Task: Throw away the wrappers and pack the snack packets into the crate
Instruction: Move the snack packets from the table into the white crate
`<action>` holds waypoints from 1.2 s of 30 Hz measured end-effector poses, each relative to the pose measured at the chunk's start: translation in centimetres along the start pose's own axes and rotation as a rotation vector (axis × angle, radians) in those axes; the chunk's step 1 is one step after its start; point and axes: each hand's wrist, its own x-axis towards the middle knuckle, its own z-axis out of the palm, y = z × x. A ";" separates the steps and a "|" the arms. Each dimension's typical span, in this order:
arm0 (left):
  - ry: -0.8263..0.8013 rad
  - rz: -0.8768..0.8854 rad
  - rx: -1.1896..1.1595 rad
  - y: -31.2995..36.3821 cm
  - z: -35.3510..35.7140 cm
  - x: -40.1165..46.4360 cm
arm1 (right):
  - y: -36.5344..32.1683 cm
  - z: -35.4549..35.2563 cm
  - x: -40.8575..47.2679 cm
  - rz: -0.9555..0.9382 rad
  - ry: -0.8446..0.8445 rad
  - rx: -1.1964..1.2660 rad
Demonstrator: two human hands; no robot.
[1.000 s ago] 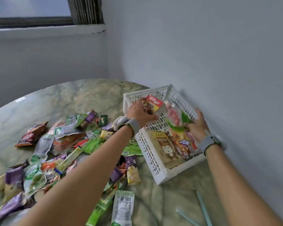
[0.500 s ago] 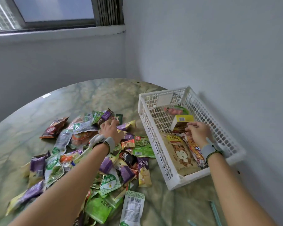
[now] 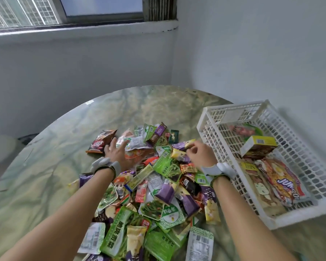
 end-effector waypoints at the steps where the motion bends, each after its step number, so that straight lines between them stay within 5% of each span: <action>1: -0.035 0.022 0.020 -0.6 0.4 0.5 | -0.2 1.3 0.1 0.009 -0.140 -0.059; 3: -0.103 0.042 -0.002 -2.1 1.1 1.2 | -1.0 4.1 -0.1 0.123 -0.368 -0.184; 7: -0.083 0.117 0.069 -3.2 1.5 1.2 | -2.7 8.0 -1.6 0.147 -0.430 -0.387; 13: 0.153 0.228 0.137 -3.1 2.4 -0.8 | -5.0 8.5 -2.9 0.049 -0.203 -0.418; 18: 0.149 0.302 0.103 -2.4 1.2 -3.4 | -3.0 7.5 -5.6 -0.008 0.034 -0.200; 26: 0.365 0.081 -0.529 2.8 -4.2 -7.6 | 1.0 -0.7 -8.3 0.115 0.062 0.258; 31: 0.142 0.135 -0.828 13.7 -6.1 -11.6 | 5.0 -9.1 -9.7 0.218 0.299 0.515; 36: -0.100 0.222 -1.228 25.9 -4.6 -15.5 | 12.8 -17.3 -10.8 0.395 0.480 0.467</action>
